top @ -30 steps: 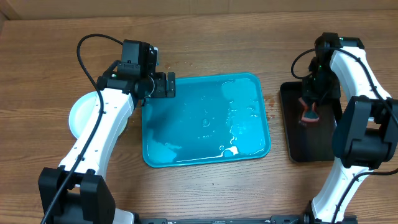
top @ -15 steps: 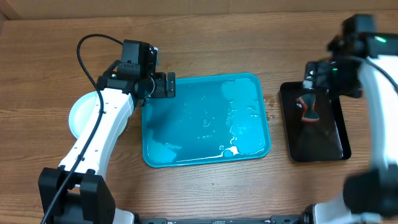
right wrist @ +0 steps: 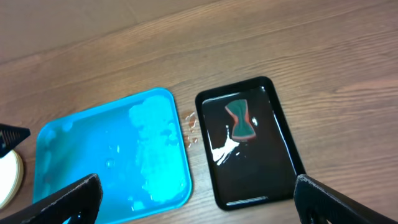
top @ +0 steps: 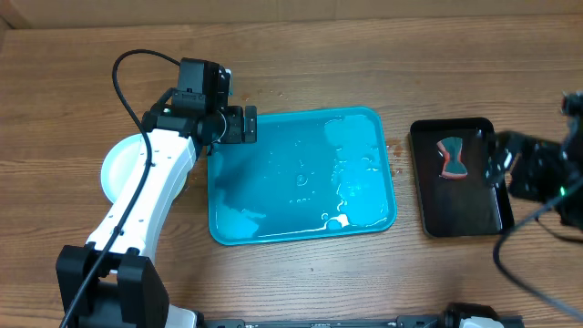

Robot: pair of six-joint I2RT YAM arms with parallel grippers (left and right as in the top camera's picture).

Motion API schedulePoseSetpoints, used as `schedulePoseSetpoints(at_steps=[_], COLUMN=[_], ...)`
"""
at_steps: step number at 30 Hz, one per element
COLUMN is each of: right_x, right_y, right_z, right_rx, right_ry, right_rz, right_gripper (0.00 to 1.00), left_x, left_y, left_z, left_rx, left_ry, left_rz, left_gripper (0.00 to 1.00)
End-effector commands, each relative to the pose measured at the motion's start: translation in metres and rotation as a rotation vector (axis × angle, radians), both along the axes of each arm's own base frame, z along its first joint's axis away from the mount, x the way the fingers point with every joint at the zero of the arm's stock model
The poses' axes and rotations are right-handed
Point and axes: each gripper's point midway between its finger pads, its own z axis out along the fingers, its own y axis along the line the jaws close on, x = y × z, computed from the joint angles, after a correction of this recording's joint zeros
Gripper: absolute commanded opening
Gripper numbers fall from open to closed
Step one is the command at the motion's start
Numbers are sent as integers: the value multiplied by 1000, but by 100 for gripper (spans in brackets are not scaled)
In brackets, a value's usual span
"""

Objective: Clean dirty plates on tray and stack at the side

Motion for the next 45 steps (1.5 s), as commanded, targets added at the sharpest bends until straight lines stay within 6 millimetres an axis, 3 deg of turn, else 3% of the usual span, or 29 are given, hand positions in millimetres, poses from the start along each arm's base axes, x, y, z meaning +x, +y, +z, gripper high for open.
schedulePoseSetpoints(at_steps=[1, 7, 11, 15, 26, 39, 45], right_x=[-17, -20, -7, 5, 29, 22, 21], right_y=[-3, -3, -1, 6, 23, 17, 19], right_z=[13, 36, 49, 44, -47, -147, -168], right_rx=[-22, -35, -35, -33, -17, -25, -23], right_ry=[-60, -180, -285, -388, -706, -915, -913], right_rz=[-25, -29, -14, 21, 84, 16, 24], right_gripper=[100, 100, 100, 100, 100, 100, 100], left_x=[4, 4, 4, 4, 4, 4, 4], left_y=[0, 0, 0, 0, 0, 0, 0], left_z=[16, 16, 16, 16, 16, 16, 16], left_rx=[7, 7, 7, 7, 7, 7, 7], left_ry=[-46, -46, -46, -46, -46, -46, -46], left_rz=[-7, -7, -7, -7, -7, -7, -7], left_gripper=[100, 100, 100, 100, 100, 100, 100])
